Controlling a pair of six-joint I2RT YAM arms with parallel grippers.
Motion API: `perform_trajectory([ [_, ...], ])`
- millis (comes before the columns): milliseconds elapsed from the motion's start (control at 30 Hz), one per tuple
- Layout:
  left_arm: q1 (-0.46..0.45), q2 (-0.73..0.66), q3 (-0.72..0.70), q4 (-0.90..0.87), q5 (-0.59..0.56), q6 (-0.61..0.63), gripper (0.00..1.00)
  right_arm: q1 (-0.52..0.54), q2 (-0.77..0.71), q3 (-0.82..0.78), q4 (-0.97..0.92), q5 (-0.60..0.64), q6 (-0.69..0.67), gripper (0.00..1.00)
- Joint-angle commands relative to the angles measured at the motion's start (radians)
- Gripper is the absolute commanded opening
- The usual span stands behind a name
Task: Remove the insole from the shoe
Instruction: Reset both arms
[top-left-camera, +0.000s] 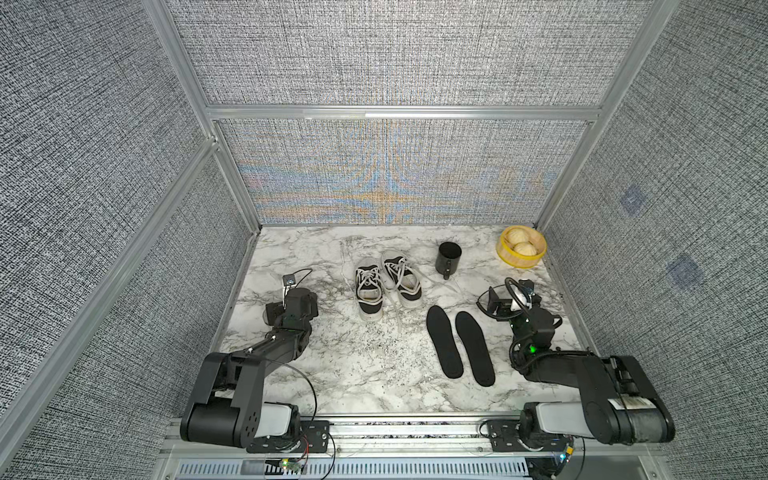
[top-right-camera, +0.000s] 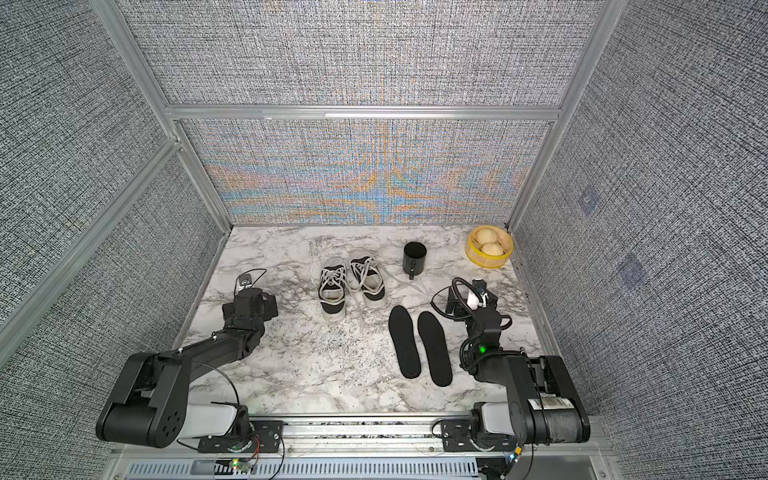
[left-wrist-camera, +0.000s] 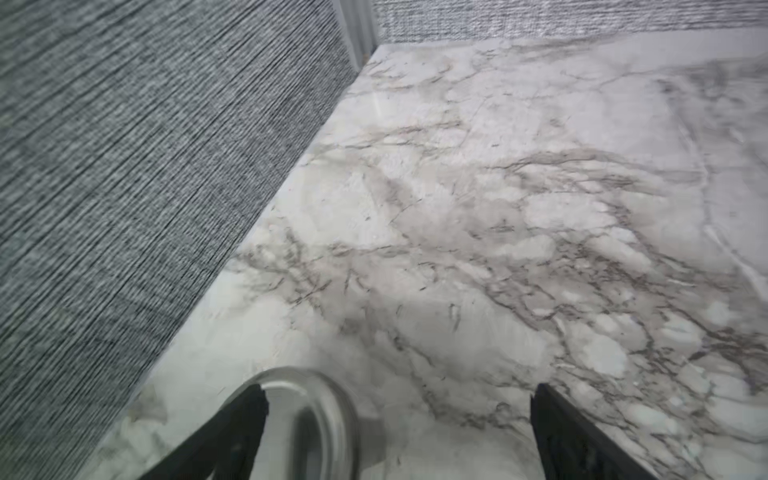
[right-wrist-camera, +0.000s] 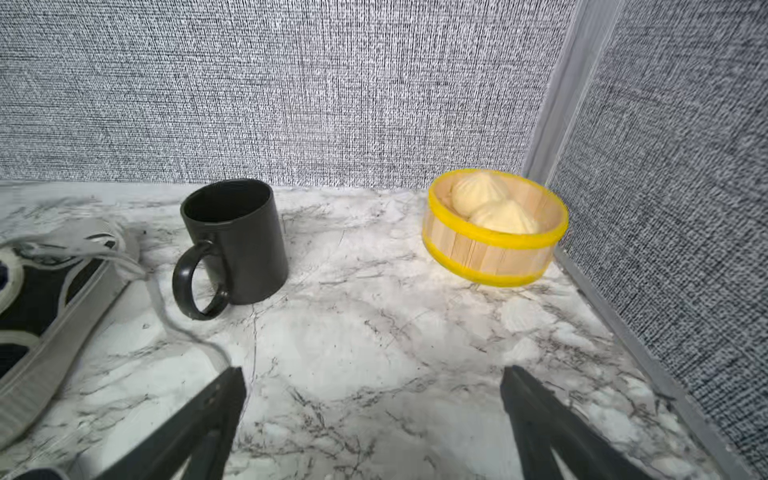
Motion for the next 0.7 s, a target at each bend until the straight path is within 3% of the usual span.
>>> perform_trajectory([
  [0, 0.019, 0.094, -0.027, 0.286, 0.148, 0.068, 1.0, 0.002, 0.014, -0.01, 0.158, 0.02, 0.015, 0.98],
  [67, 0.02, 0.125, -0.063, 0.397, 0.161, 0.093, 1.0, 0.003, -0.01, 0.019, 0.06, 0.022, 0.012, 0.98],
  [167, 0.023, 0.089, -0.02, 0.253, 0.146, 0.055, 1.0, 0.008, 0.013, -0.003, 0.139, 0.026, 0.007, 0.98],
  [667, 0.033, 0.093, -0.021, 0.258, 0.14, 0.044, 1.0, 0.022, 0.023, 0.041, 0.059, 0.045, 0.004, 0.98],
])
